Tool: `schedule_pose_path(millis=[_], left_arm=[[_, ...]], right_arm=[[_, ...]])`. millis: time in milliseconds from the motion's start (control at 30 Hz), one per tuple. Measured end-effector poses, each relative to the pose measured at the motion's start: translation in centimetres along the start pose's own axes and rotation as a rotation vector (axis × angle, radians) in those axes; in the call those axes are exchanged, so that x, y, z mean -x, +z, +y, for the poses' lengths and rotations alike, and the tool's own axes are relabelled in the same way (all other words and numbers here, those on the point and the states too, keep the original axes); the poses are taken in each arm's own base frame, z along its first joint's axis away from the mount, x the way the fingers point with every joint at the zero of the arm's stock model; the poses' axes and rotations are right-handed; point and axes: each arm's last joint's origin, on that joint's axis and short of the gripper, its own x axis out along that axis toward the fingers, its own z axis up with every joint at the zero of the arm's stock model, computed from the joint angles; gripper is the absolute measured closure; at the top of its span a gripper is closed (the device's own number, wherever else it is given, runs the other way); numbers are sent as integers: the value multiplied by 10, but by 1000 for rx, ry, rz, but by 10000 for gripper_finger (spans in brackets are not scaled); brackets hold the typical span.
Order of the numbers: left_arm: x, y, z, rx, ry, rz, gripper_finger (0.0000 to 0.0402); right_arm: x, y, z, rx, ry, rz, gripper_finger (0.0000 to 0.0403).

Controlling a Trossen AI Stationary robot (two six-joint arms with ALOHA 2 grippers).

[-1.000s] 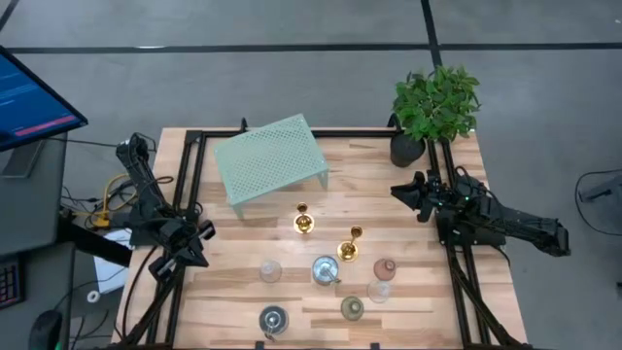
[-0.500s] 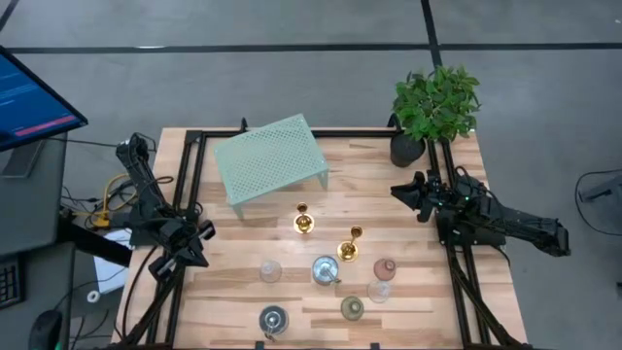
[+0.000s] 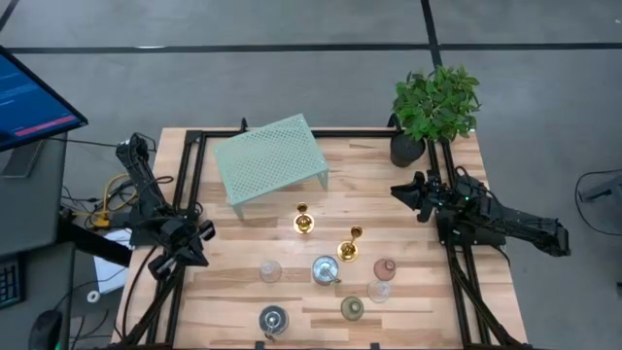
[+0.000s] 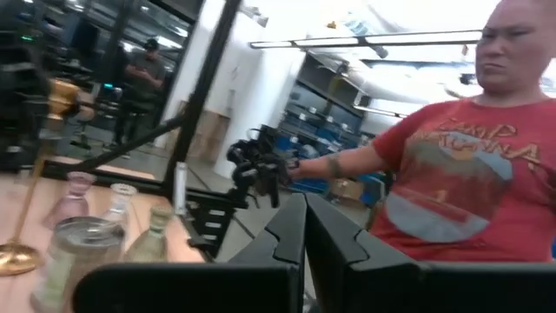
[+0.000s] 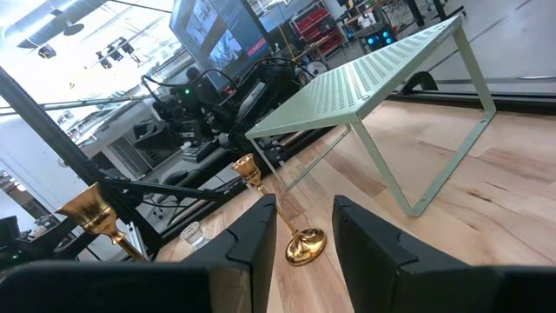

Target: Pick & Place candle stick holders

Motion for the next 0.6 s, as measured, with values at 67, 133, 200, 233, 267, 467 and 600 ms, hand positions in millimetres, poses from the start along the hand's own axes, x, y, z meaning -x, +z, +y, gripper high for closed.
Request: schedule_pose_path(millis=[67,133,200,233,267,467,600], left_arm=[[0,1,2,5,66,-21,394],[0,2,4,8,138,-39,394],[0,2,5,8,178,-47,394],[1,2,5,9,191,-51,394],[1,3,5,11,198,-55,394],[1,4,7,20,243,-76,394],[1,4,8,21,298,-86,394]], right_arm=[[0,0,0,0,0,0,297],[0,0,0,7,-4,-2,297],[0,0,-1,1,-22,-13,297],[0,0,-1,-20,-23,-14,297],[0,0,-1,-54,-21,-17,297],[0,5,2,-218,17,-63,297],[0,5,2,-248,18,-73,297]])
